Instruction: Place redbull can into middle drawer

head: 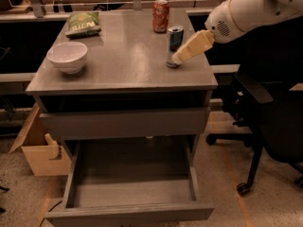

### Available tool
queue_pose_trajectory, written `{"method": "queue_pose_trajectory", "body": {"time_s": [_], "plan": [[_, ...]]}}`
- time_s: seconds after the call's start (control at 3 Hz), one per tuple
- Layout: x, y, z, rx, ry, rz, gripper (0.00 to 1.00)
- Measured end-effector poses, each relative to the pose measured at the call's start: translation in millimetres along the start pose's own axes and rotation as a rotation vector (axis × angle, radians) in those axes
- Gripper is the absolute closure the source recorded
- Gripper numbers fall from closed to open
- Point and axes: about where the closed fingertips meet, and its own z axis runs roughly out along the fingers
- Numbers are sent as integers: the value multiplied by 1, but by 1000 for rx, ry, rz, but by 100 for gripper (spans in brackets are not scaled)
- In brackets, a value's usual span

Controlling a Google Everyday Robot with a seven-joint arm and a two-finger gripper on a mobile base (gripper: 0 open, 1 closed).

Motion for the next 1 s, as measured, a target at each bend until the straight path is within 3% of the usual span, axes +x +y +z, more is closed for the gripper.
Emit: {"method": "queue_pose_trajectory", "body": {"time_s": [0.67, 1.0], "plan": [[-21, -36, 54, 118, -93, 66, 0], [-30, -46, 65, 146, -123, 72, 0]]}}
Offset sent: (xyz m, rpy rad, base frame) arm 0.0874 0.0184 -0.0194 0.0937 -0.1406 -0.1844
